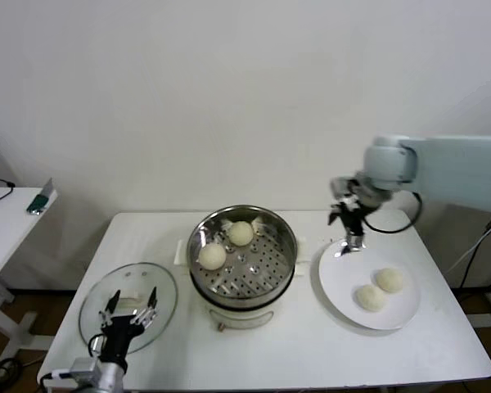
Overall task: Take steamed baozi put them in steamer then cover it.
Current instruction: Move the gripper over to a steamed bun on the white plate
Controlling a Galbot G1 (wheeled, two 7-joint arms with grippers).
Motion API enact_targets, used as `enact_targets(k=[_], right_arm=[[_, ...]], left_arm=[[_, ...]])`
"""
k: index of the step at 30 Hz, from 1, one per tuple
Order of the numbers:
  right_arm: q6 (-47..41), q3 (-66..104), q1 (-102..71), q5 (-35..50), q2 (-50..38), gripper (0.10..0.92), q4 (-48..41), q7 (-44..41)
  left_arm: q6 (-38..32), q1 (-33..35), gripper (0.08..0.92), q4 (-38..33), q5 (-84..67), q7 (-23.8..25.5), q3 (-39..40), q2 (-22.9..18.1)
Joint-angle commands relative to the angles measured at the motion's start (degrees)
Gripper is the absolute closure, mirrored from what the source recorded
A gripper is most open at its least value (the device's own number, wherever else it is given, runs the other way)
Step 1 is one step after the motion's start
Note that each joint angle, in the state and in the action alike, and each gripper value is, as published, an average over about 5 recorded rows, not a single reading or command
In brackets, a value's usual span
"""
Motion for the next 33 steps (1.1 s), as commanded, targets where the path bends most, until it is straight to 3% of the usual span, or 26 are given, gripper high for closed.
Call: enact_targets(k=[1, 12, 28, 33], right_arm=[[2.4, 4.3, -12.9, -13.4, -15.4, 0.203, -0.5, -1.6], [1.0, 21.4, -32.8, -19.6, -11.7, 0.203, -8.3, 1.0], [-0.5, 25.2, -37.3, -18.6, -7.0, 0.205, -11.3, 3.2], [-0.8, 25.2, -37.1, -18.8, -6.8, 0.256, -11.1, 3.1]], left_arm=[[0.0, -0.1, 0.177, 0.0, -0.1, 0.0, -0.1, 0.1], [-0.3, 0.6, 0.177, 0.3, 0.9, 0.0, 0.1, -0.7], [-0.3, 0.5, 0.177, 1.0, 1.4, -0.1, -0.2, -0.8], [-0.2, 0.2, 0.177, 1.3, 1.3, -0.1, -0.2, -0.6]])
